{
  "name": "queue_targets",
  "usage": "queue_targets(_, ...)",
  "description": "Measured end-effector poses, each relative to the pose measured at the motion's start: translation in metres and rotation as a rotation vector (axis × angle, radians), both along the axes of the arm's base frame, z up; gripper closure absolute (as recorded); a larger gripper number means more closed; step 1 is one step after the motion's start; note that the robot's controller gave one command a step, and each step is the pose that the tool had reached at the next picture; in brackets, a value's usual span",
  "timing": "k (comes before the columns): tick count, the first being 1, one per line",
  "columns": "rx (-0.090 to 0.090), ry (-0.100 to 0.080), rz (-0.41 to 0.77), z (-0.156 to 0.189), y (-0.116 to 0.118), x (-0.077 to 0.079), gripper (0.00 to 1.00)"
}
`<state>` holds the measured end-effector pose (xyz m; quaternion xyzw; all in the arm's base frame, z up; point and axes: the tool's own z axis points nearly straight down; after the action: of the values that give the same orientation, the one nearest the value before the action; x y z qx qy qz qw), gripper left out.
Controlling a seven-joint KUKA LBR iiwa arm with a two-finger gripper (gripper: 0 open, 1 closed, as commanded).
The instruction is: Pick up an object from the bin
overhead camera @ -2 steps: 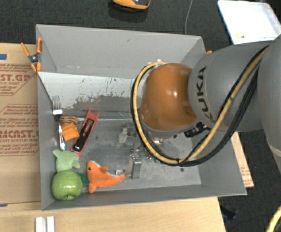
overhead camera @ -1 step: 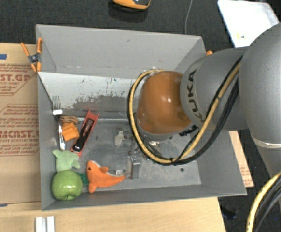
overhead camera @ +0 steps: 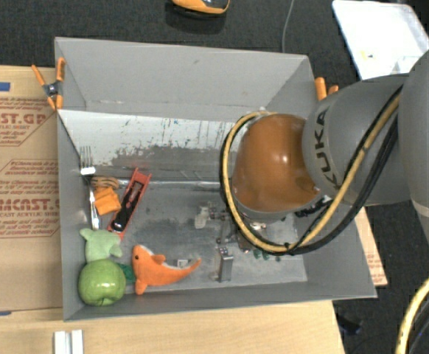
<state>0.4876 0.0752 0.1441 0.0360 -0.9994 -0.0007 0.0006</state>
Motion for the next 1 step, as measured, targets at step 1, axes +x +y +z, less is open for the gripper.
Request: queue_targets(1, 0.001, -0.011, 0.006, -0.0254, 0.0263, 0.009, 0.0)
